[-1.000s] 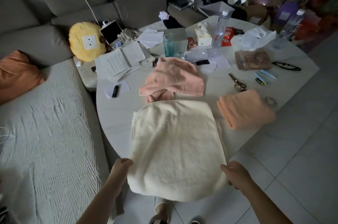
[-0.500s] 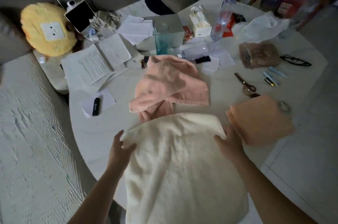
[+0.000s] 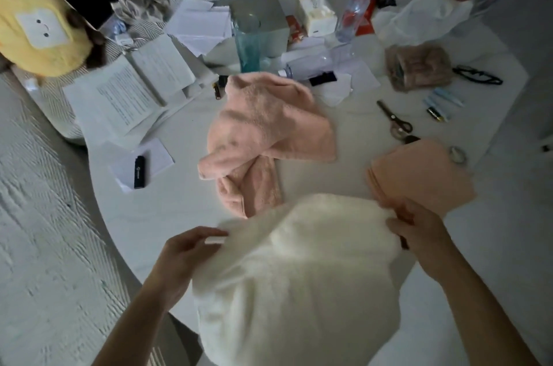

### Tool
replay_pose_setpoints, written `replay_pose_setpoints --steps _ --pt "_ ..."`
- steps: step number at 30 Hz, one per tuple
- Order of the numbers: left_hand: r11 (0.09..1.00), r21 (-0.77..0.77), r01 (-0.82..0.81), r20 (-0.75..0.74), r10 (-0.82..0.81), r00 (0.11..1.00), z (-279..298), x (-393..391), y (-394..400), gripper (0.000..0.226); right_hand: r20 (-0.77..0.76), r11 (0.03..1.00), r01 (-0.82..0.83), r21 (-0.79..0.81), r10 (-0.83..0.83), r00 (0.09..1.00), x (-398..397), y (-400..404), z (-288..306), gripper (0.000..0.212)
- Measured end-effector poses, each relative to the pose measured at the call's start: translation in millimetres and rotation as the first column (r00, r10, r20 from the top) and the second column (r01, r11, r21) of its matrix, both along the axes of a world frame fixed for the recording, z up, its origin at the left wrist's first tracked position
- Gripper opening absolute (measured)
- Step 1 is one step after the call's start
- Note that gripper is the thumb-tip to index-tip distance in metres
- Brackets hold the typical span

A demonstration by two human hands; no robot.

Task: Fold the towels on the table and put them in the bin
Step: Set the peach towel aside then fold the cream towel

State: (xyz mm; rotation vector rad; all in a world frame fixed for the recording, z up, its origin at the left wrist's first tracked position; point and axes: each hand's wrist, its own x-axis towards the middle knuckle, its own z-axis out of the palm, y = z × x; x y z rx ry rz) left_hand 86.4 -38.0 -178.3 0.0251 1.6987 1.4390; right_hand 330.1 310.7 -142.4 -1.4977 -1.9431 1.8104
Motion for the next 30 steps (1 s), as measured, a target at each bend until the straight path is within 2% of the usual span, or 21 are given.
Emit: replay_pose_setpoints --steps 2,5,9,13,15,17,18,22,27,30 --pt "0.994 -0.065 0.085 0.055 -0.082 0.995 -3 11 -9 0.021 0.043 0.999 -0.003 0.044 0.001 0.999 37 -3 2 0.044" --pt "0.960 -0.240 0.141 -0.086 -0.166 0.982 -21 28 -7 0.031 0.088 0.998 0.018 0.060 -0.024 0.996 56 -6 -16 0.044" --pt "0.953 -0.302 -0.029 -0.275 -0.058 0.960 -38 35 19 0.038 0.086 0.992 0.068 0.110 -0.078 0.993 29 -6 -47 0.040" --pt "0.929 -0.303 -0.213 -0.379 0.087 0.921 -47 20 34 0.039 0.054 0.950 0.170 0.263 -0.191 0.980 1 -4 -70 0.033" --pt "0.906 -0.361 -0.223 -0.418 0.056 0.907 -54 18 36 0.036 0.097 0.947 0.044 0.319 -0.078 0.992 -6 -5 -77 0.033" --pt "0.872 -0.446 -0.203 -0.435 -0.013 0.900 -60 21 35 0.030 0.197 0.939 -0.134 0.318 0.072 0.978 -11 -9 -84 0.034" --pt "0.863 -0.461 -0.204 -0.445 -0.026 0.895 -62 22 33 0.028 0.217 0.937 -0.161 0.308 0.096 0.971 -13 -10 -87 0.034" --pt "0.877 -0.447 -0.176 -0.481 -0.069 0.874 -65 17 30 0.022 0.162 0.940 -0.096 0.329 0.044 0.986 -12 -12 -87 0.033" --pt "0.856 -0.495 -0.149 -0.551 -0.176 0.816 -72 13 27 0.016 0.257 0.925 -0.239 0.295 0.164 0.952 0 -18 -89 0.046" --pt "0.848 -0.491 -0.199 -0.540 -0.117 0.833 -75 12 23 0.028 0.215 0.947 -0.113 0.301 0.048 0.975 13 -28 -89 0.041"
